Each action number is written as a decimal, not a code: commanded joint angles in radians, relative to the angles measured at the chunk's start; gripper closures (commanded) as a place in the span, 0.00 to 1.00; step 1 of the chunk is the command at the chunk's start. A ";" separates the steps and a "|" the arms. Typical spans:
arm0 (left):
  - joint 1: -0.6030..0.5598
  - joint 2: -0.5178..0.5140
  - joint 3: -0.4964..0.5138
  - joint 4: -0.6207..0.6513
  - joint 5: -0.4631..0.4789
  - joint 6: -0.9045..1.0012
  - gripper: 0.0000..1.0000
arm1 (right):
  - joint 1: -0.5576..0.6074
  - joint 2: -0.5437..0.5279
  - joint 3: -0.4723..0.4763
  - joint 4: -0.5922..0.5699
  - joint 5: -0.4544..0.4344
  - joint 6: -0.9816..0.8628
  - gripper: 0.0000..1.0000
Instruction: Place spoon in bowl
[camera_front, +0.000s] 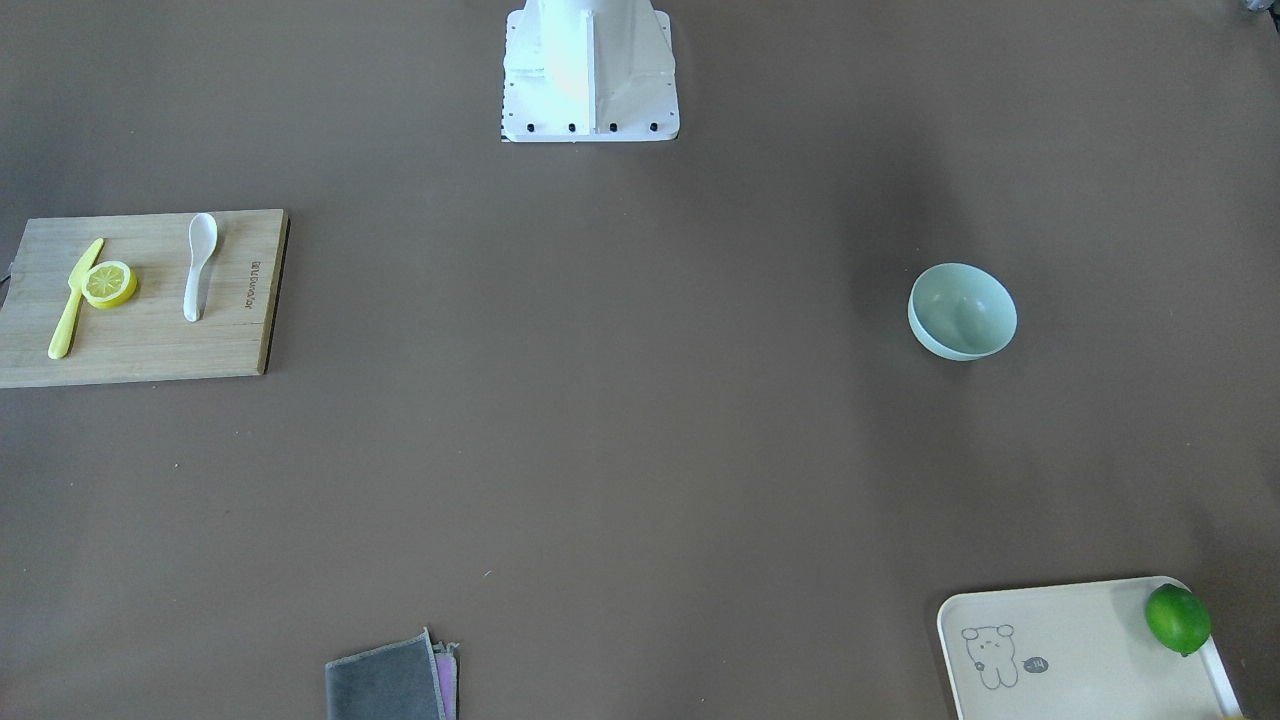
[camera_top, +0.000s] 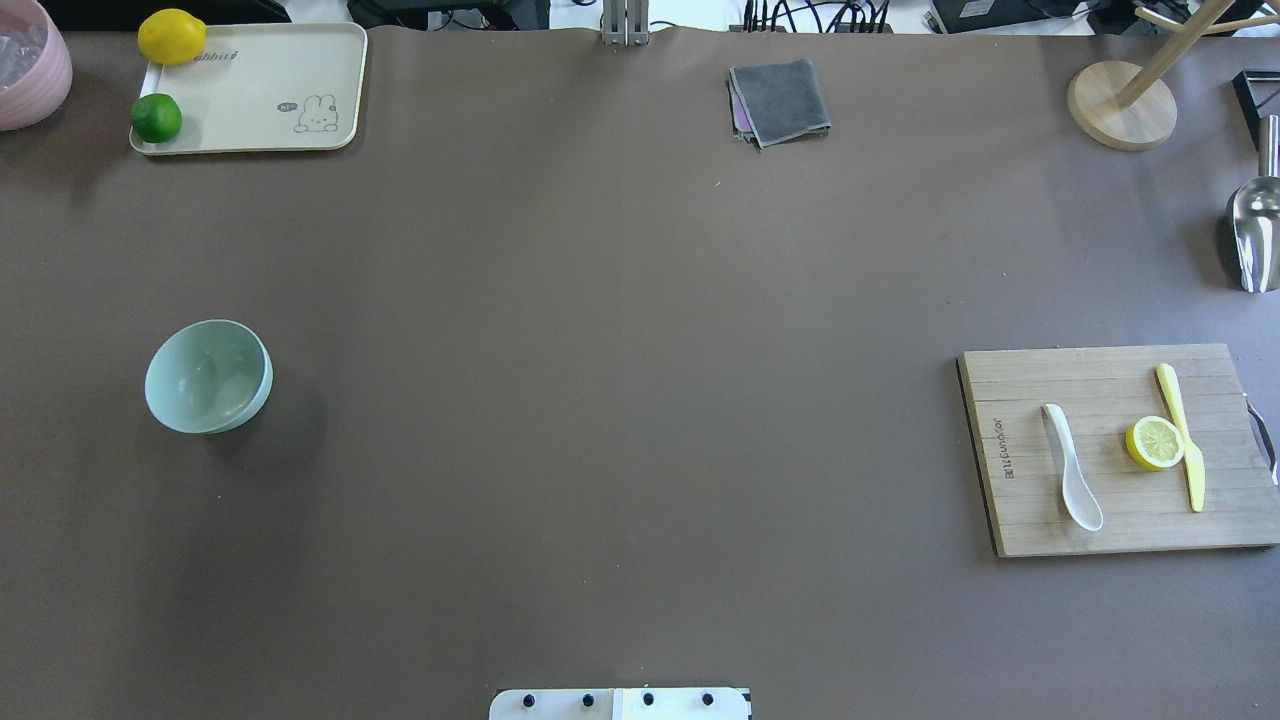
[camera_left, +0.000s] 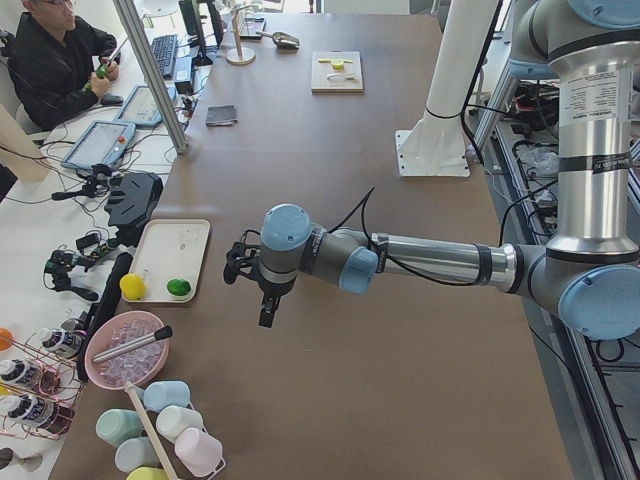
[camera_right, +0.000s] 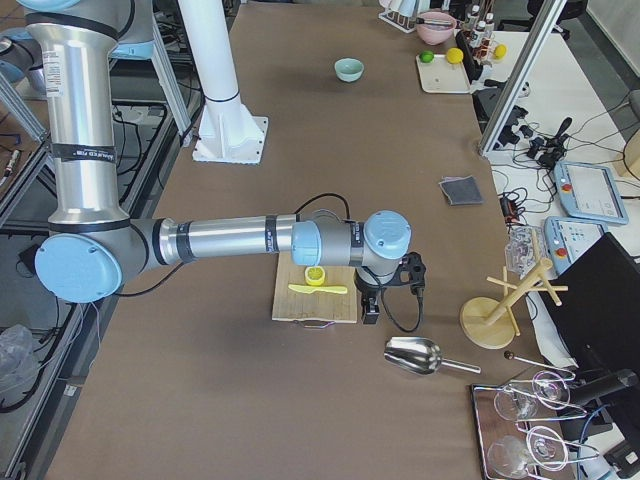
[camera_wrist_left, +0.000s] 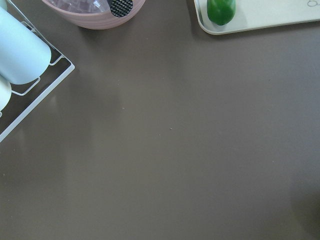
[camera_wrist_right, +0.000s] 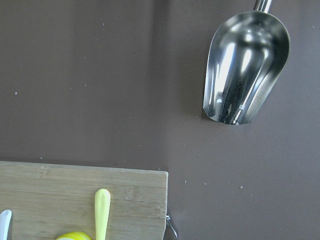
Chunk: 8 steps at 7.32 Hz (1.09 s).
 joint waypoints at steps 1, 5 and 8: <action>0.002 -0.013 -0.007 -0.002 -0.001 -0.001 0.02 | 0.000 0.002 -0.002 -0.001 0.005 0.002 0.00; 0.008 -0.051 -0.011 -0.017 -0.007 -0.010 0.02 | 0.000 0.026 0.023 0.002 0.012 0.000 0.00; 0.089 -0.120 0.011 -0.018 -0.005 -0.044 0.02 | -0.006 0.066 0.027 0.000 -0.015 0.000 0.00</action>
